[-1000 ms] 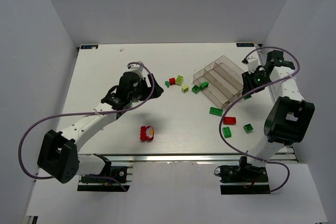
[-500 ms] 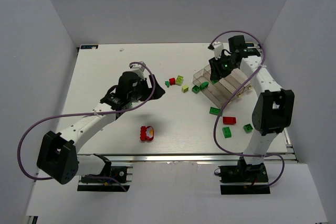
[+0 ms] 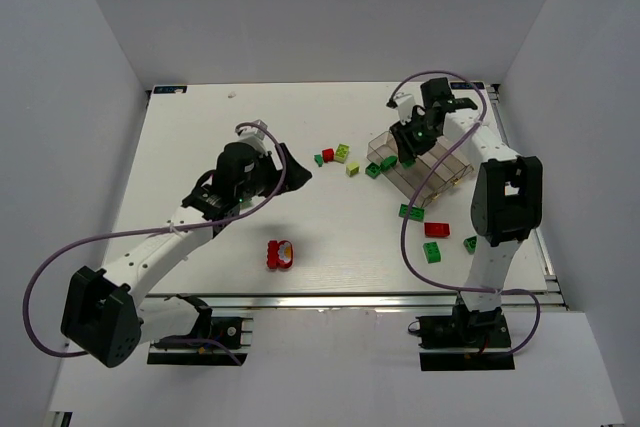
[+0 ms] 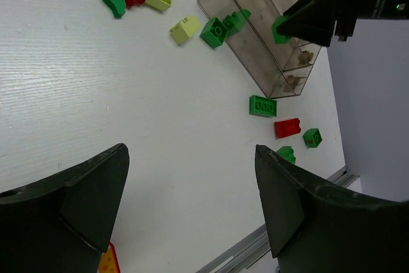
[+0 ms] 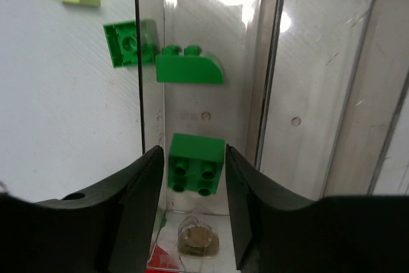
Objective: Sort the legos into containers by color
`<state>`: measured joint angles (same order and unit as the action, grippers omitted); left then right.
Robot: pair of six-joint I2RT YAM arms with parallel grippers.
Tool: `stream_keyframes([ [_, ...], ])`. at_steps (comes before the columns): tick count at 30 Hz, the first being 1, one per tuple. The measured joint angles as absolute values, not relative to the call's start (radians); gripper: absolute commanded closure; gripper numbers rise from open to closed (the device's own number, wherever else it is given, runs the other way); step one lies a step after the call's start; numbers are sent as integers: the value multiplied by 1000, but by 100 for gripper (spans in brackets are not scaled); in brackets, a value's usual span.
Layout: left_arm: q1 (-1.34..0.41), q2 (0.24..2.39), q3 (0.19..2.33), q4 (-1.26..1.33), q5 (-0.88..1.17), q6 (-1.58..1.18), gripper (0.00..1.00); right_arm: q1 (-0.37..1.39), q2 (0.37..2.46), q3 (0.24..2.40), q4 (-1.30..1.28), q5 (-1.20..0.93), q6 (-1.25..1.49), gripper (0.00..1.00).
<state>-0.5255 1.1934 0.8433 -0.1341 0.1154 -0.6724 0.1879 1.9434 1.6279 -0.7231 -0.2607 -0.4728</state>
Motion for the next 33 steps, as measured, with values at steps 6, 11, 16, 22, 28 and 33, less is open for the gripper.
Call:
stream_keyframes([
  [6,-525,1190,838,-124,115,-717,11,185,1943,1553,-723,-237,-494,38],
  [11,-525,1171,813,-116,117,-742,11,152,1905,1548,-729,-246,-499,38],
  [16,-525,1137,772,-100,117,-757,11,54,1744,1530,-795,-320,-559,47],
  [22,-525,1103,715,-71,118,-771,11,-76,1489,1313,-878,-308,-655,50],
  [28,-525,1110,702,-63,141,-760,11,-72,1446,1067,-945,-198,-712,28],
  [33,-525,1161,707,-62,178,-716,11,-78,1447,1017,-967,-107,-717,27],
])
